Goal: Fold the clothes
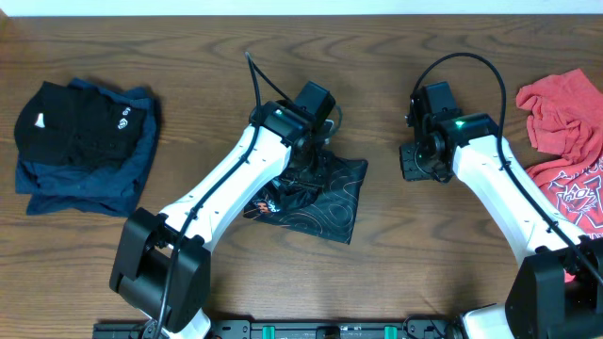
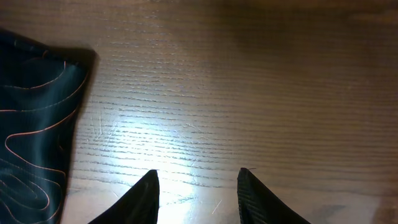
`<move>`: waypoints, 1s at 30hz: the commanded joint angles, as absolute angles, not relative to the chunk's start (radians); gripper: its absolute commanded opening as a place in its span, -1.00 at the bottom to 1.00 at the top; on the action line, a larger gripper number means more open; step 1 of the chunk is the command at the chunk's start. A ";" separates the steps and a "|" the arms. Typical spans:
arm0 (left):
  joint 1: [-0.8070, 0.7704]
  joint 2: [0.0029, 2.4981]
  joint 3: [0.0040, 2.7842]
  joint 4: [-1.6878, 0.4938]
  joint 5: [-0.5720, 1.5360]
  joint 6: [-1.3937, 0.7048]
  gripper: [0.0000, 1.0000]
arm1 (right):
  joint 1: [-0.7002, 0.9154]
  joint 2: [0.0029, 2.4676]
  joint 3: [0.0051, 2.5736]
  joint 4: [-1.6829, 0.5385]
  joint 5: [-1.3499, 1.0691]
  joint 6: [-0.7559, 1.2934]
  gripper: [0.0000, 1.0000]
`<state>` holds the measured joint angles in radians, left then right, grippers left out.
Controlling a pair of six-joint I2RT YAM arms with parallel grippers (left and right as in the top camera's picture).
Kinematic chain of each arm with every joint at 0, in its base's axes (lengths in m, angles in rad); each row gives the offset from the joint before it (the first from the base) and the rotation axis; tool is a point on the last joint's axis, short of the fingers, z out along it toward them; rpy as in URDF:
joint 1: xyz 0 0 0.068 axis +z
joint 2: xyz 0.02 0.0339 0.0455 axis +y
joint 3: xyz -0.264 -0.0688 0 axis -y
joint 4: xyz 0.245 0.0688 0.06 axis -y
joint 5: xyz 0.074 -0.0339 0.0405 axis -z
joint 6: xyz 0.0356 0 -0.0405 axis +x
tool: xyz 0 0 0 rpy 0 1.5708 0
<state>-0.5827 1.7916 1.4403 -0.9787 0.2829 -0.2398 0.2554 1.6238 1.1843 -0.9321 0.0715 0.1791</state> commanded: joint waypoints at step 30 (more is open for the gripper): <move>-0.756 1.828 1.405 -0.881 0.331 -0.189 -0.14 | 0.250 1.626 1.182 -0.934 0.071 0.194 -0.20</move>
